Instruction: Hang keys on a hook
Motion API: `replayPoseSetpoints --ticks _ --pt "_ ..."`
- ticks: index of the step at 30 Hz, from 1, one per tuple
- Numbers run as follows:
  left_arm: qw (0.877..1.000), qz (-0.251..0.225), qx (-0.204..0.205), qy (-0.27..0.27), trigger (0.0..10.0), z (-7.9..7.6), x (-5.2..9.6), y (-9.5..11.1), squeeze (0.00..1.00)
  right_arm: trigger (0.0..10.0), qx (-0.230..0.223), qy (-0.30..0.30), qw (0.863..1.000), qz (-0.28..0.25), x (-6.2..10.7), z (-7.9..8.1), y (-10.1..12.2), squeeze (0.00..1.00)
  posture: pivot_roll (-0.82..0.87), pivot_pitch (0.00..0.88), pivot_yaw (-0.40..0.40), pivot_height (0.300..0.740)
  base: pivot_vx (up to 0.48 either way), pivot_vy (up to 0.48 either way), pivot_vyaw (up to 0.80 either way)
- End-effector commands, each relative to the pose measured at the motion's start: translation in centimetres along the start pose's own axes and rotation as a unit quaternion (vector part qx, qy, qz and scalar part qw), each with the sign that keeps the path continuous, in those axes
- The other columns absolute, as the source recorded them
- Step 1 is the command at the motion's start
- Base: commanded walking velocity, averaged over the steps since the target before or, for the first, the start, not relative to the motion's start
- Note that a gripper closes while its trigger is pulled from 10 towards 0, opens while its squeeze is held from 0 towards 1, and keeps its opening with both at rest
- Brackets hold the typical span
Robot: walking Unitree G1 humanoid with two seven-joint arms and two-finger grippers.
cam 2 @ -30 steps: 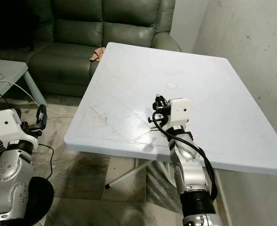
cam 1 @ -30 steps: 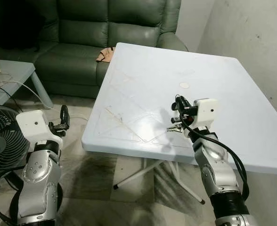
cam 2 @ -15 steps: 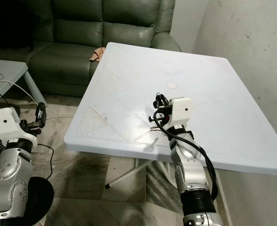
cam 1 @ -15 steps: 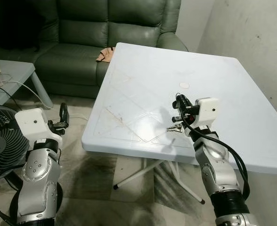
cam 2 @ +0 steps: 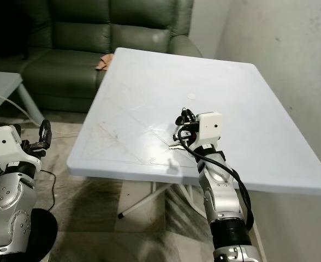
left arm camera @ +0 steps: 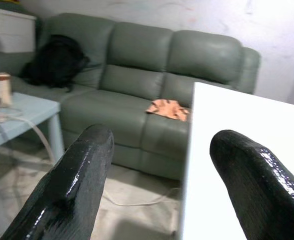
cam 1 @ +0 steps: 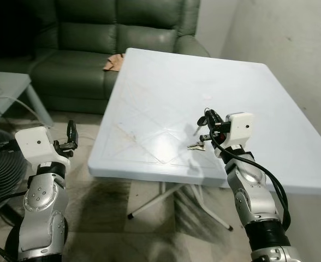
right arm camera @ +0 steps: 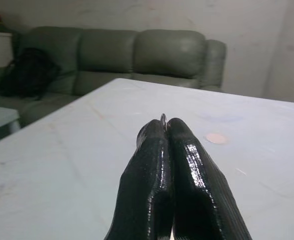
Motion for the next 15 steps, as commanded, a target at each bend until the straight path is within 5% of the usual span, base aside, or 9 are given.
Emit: replayPoseSetpoints --ticks 1,15 --pt "1.0 0.006 -0.004 -0.004 10.0 -0.1 0.07 -0.28 0.0 10.0 0.003 -0.006 1.0 0.004 -0.02 -0.45 0.07 0.0 -0.03 0.0 -0.057 0.74 0.0 0.0 -0.79" --pt "1.0 0.001 0.002 0.0 10.0 -0.04 0.02 -0.04 0.0 10.0 0.002 -0.012 1.0 0.006 -0.11 -0.68 0.07 0.0 -0.03 0.0 -0.057 0.74 0.0 0.0 -0.79"
Point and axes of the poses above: a point about 5 cm out from each wrist's last joint towards the gripper, its own x axis pointing back from the gripper into the wrist, its own y axis along the axis of the wrist's last joint, z = x × y, the point moved 4 cm from there along -x, pointing out of the wrist towards the gripper, and after that the axes turned 13 degrees about -x, right-handed, at the moved point
